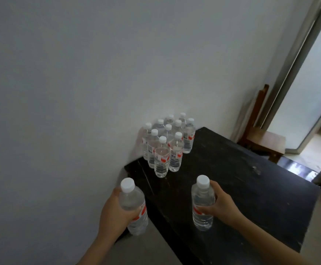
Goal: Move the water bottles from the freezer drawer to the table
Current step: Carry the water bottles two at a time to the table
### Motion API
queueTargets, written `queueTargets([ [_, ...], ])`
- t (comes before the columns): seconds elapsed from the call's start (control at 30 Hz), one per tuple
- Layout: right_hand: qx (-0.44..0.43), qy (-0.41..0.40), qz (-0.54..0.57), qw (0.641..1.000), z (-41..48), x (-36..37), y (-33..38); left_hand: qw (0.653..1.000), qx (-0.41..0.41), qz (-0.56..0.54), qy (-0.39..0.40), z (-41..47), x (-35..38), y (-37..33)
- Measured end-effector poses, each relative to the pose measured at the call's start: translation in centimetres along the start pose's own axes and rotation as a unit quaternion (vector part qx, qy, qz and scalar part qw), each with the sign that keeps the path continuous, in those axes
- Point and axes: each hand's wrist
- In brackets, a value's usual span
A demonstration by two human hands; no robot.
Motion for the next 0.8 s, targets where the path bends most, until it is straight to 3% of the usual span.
queueTargets([
  [0.23,0.07,-0.132,0.03,0.988,4.2,1.9,1.5,0.988,0.085,0.068,0.11,11.2,0.9,0.3],
  [0.57,0.178,-0.245,0.027,0.953,2.2,-1.4,-3.3,0.952,0.108,0.075,0.275,16.5,13.3,-2.9],
  [0.8,0.17,-0.281,0.052,0.943,6.8,-7.8,-7.2,0.958,0.113,0.087,0.25,18.7,23.7,-8.0],
])
Point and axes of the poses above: each hand's wrist, its own z-axis towards the middle knuckle, its own x-axis out of the palm, y = z × x, and after that the axes turned 6 degrees about z, right-handed
